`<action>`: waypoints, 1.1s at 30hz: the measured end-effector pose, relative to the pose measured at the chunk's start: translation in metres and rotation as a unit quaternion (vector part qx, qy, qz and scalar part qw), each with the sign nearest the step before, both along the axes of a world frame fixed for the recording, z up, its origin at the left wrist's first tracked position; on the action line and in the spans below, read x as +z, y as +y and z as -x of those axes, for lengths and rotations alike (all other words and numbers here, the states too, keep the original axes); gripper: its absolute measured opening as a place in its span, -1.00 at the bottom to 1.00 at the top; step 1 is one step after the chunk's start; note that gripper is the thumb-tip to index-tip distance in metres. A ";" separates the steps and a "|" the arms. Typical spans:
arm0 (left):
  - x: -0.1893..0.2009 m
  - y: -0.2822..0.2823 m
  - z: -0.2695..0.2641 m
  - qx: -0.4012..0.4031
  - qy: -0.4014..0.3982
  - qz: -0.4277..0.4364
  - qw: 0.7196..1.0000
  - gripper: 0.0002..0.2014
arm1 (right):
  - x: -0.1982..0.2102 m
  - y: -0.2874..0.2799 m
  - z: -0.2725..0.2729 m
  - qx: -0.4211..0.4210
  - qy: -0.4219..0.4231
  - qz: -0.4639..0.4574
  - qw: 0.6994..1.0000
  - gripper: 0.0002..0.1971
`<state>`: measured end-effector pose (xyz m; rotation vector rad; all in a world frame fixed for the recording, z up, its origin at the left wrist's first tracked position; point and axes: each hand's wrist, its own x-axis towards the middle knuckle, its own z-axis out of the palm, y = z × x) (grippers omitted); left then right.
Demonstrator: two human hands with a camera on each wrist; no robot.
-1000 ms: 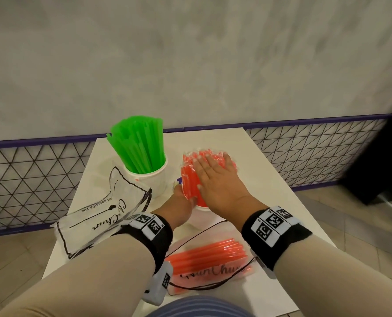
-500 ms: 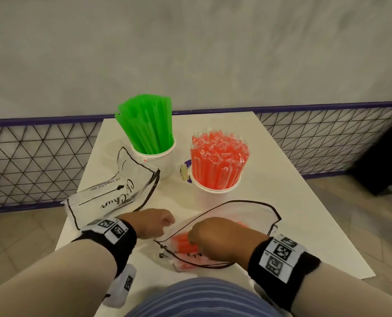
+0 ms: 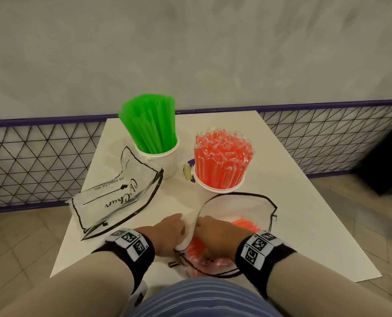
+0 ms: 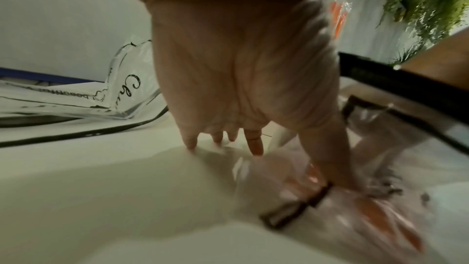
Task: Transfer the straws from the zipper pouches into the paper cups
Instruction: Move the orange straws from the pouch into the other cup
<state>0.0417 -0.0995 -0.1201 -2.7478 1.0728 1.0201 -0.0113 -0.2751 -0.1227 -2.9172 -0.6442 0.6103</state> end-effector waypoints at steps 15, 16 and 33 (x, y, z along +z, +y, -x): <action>-0.002 0.010 -0.013 0.094 -0.022 0.023 0.995 -0.41 | 0.040 -0.020 -0.007 -0.044 0.009 -0.051 0.998 -0.81; -0.002 0.011 -0.015 0.093 -0.020 0.017 0.995 -0.40 | 0.049 -0.022 -0.008 -0.044 0.024 -0.062 0.997 -0.83; 0.069 -0.022 -0.071 0.286 0.074 0.215 0.931 -0.19 | 0.204 -0.047 -0.010 -0.220 -0.070 -0.579 0.782 -0.77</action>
